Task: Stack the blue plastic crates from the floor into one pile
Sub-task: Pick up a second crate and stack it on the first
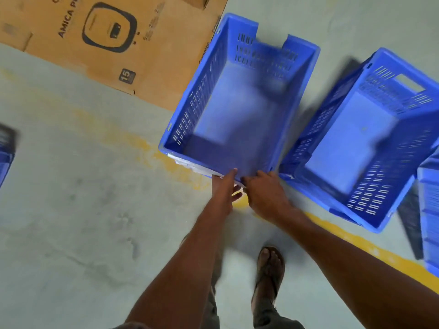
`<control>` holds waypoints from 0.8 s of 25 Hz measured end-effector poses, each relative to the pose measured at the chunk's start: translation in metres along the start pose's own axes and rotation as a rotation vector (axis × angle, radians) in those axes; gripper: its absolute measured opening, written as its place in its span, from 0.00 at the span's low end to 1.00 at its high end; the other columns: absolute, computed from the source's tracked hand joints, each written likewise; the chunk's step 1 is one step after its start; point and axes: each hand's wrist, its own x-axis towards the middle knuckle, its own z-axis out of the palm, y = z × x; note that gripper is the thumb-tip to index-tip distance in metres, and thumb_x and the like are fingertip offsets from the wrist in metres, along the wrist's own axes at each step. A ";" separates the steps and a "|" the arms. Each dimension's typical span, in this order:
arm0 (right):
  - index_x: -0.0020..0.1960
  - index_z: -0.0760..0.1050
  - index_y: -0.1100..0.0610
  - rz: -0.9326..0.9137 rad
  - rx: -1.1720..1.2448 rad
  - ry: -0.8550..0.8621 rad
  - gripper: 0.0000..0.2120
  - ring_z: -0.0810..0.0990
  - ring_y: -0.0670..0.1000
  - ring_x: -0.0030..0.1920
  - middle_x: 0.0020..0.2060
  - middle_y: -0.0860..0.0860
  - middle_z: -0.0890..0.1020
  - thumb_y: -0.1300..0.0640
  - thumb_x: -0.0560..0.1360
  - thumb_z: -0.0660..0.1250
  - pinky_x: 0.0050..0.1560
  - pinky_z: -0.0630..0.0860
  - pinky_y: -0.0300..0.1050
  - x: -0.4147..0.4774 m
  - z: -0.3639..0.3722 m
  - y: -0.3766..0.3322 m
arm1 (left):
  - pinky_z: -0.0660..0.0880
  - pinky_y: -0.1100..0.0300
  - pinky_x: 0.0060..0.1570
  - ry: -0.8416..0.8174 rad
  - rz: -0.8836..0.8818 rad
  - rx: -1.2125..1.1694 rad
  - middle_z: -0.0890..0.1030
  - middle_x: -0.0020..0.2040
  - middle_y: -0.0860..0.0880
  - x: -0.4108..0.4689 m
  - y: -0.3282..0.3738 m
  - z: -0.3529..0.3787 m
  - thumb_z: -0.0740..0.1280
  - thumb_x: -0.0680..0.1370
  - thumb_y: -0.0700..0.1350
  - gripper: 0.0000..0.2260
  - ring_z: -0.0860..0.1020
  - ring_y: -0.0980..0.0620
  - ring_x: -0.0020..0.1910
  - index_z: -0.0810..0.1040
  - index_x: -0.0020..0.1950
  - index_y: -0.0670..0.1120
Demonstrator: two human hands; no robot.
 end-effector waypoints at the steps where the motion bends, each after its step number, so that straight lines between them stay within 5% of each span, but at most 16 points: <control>1: 0.56 0.78 0.49 -0.023 0.036 0.018 0.14 0.79 0.54 0.50 0.46 0.49 0.84 0.56 0.71 0.67 0.50 0.66 0.50 -0.001 -0.017 -0.006 | 0.81 0.52 0.39 0.057 0.039 0.000 0.78 0.52 0.38 -0.011 0.010 0.001 0.70 0.75 0.41 0.13 0.80 0.40 0.46 0.72 0.57 0.41; 6: 0.50 0.78 0.41 -0.096 0.270 0.058 0.20 0.77 0.47 0.54 0.44 0.39 0.80 0.42 0.60 0.59 0.49 0.58 0.47 -0.008 -0.118 -0.014 | 0.83 0.46 0.35 0.117 0.246 0.204 0.77 0.32 0.41 -0.094 0.088 -0.042 0.68 0.60 0.45 0.06 0.82 0.40 0.33 0.78 0.31 0.42; 8: 0.54 0.77 0.40 -0.206 0.161 0.034 0.24 0.74 0.47 0.59 0.55 0.38 0.78 0.44 0.58 0.61 0.53 0.57 0.49 -0.007 -0.159 -0.011 | 0.81 0.49 0.30 0.099 0.235 0.232 0.75 0.26 0.40 -0.126 0.121 -0.074 0.69 0.64 0.43 0.06 0.78 0.42 0.22 0.77 0.30 0.41; 11: 0.59 0.75 0.48 -0.306 -0.052 0.075 0.27 0.75 0.54 0.57 0.52 0.45 0.79 0.47 0.60 0.74 0.56 0.59 0.54 -0.003 -0.221 -0.008 | 0.71 0.65 0.17 0.116 0.143 0.340 0.75 0.25 0.39 -0.176 0.153 -0.133 0.66 0.71 0.42 0.06 0.76 0.44 0.17 0.76 0.37 0.41; 13: 0.54 0.77 0.53 -0.415 -0.051 0.042 0.24 0.78 0.56 0.51 0.45 0.50 0.81 0.43 0.63 0.77 0.55 0.66 0.55 -0.001 -0.250 -0.027 | 0.80 0.57 0.27 0.149 0.136 0.357 0.80 0.39 0.36 -0.208 0.159 -0.174 0.67 0.74 0.45 0.11 0.83 0.39 0.31 0.78 0.51 0.40; 14: 0.53 0.77 0.55 -0.496 -0.012 -0.030 0.23 0.78 0.57 0.49 0.44 0.52 0.81 0.43 0.65 0.77 0.53 0.69 0.54 -0.003 -0.263 -0.050 | 0.83 0.48 0.43 0.231 0.189 0.496 0.81 0.53 0.35 -0.225 0.159 -0.196 0.68 0.75 0.48 0.19 0.84 0.36 0.46 0.75 0.63 0.40; 16: 0.47 0.74 0.55 -0.581 0.074 -0.215 0.19 0.77 0.57 0.48 0.43 0.52 0.78 0.48 0.65 0.77 0.46 0.71 0.53 -0.013 -0.285 -0.101 | 0.68 0.41 0.68 0.506 0.471 0.977 0.68 0.75 0.42 -0.260 0.148 -0.223 0.69 0.76 0.57 0.33 0.69 0.38 0.71 0.62 0.77 0.47; 18: 0.41 0.70 0.54 -0.591 0.083 -0.279 0.19 0.77 0.55 0.42 0.38 0.50 0.76 0.48 0.64 0.78 0.38 0.71 0.51 -0.018 -0.304 -0.153 | 0.57 0.41 0.71 0.473 0.795 1.283 0.70 0.74 0.51 -0.304 0.143 -0.235 0.64 0.74 0.69 0.31 0.64 0.45 0.74 0.68 0.73 0.55; 20: 0.39 0.69 0.53 -0.623 0.058 -0.327 0.21 0.77 0.54 0.39 0.34 0.47 0.75 0.46 0.62 0.79 0.35 0.70 0.48 -0.025 -0.323 -0.205 | 0.66 0.47 0.63 0.358 0.815 1.431 0.81 0.60 0.51 -0.338 0.140 -0.255 0.65 0.72 0.71 0.27 0.76 0.46 0.64 0.77 0.61 0.55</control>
